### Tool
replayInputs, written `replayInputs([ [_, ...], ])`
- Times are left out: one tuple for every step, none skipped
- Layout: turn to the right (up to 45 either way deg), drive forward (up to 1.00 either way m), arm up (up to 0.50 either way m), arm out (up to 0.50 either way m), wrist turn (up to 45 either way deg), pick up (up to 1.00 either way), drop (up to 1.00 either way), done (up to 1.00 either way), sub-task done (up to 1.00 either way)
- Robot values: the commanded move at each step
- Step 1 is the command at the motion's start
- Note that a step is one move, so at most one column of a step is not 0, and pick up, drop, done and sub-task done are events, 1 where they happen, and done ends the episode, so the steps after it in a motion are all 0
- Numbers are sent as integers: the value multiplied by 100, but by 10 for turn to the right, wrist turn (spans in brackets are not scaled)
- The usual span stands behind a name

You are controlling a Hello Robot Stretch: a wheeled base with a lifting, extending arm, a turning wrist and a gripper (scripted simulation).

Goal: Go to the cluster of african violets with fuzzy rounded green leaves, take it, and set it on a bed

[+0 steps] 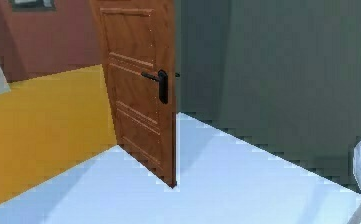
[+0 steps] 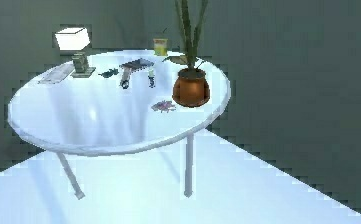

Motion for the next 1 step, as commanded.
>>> replayInputs([
  [450,0,0,0,0,0,0,0,0],
])
